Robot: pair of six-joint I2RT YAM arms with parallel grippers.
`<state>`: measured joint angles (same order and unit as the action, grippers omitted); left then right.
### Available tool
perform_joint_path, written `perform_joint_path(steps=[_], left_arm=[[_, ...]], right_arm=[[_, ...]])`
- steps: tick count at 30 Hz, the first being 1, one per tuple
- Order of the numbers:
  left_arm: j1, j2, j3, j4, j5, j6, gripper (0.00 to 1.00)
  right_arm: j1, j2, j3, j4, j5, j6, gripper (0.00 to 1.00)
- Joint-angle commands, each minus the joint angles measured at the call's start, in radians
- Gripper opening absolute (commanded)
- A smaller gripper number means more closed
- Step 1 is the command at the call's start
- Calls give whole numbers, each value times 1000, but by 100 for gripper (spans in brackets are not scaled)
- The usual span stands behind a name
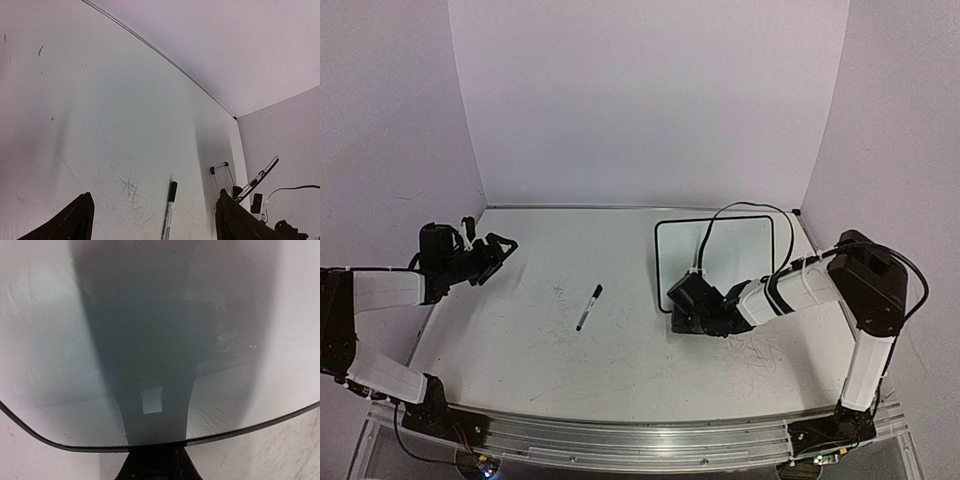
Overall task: Write a sentence on the whiteboard
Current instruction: Move the whiteboard stand to the center of the board, then pick up the whiteboard marker from the center of the board.
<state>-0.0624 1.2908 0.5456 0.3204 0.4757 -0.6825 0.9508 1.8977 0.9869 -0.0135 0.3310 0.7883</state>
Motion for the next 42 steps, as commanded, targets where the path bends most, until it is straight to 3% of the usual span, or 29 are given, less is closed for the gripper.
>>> perform_joint_path(steps=[1,9,16,25,30,36,42], left_arm=[[0,-64,-42,7,36,-20,84],[0,-117,-80,5,42,-40,83],[-1,-126,-104,2,64,-52,83],[-11,-91,-105,-3,99,-29,84],[-123,-31,-68,-8,74,25,81],[-309,122,38,-75,-35,88,74],[-497,338,294,-359,-291,211,69]], right_arm=[[143,13,21,-109,-63,354,0],[239,5,47,-225,17,515,0],[251,47,78,-253,27,527,1],[250,-51,46,-259,75,382,46],[283,-206,-2,-248,83,211,70],[289,-461,-94,-245,147,-17,86],[256,-607,-111,-218,202,-145,92]])
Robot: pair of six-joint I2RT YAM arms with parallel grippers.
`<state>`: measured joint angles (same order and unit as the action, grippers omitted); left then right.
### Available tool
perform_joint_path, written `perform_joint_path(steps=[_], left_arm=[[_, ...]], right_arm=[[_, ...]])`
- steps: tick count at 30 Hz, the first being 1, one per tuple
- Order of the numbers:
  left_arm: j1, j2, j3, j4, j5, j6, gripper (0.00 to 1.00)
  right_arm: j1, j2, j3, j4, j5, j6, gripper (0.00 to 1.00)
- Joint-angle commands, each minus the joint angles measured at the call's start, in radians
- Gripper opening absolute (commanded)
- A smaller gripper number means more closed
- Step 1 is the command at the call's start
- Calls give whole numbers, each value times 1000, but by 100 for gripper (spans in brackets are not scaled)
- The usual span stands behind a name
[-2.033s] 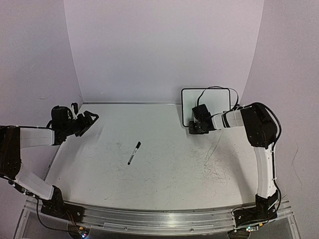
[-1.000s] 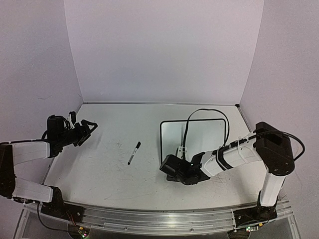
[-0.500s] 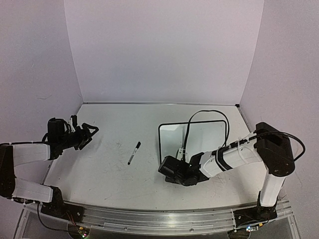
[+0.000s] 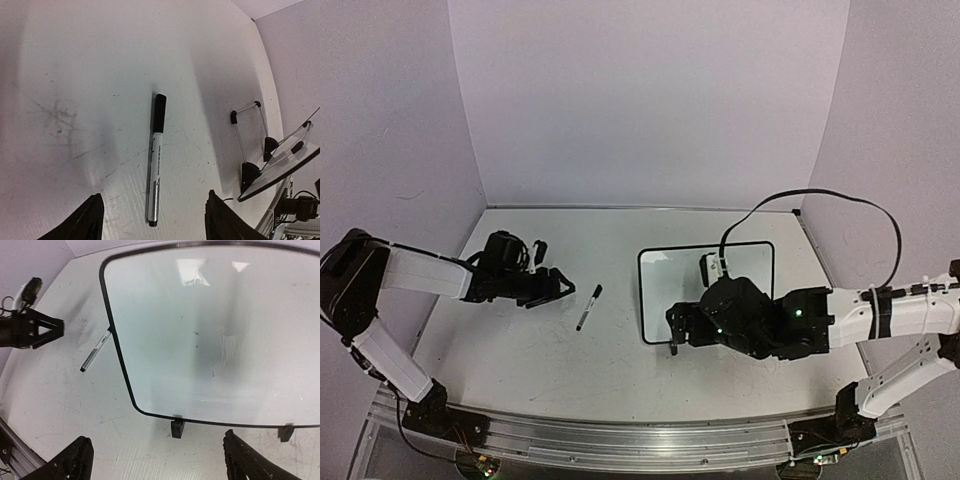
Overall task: Write a sentence on the whiteboard
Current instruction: Pick up the whiteboard marker from the center of the board.
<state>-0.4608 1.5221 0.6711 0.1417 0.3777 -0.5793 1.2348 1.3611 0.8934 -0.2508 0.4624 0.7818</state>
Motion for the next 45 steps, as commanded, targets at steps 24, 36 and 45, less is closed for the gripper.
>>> perform_joint_path(steps=[24,36,45], left_arm=[[-314,498,550,-479,-687,133,25],[-301,165,487,-442,-723,111,0],[-294,-272,263,140,-330,-31,0]], right_arm=[[-244,-225,-254,396,-317,-290,79],[-244,-163,-37,366,-387,-380,77],[-244,62,162,605,-673,-275,80]])
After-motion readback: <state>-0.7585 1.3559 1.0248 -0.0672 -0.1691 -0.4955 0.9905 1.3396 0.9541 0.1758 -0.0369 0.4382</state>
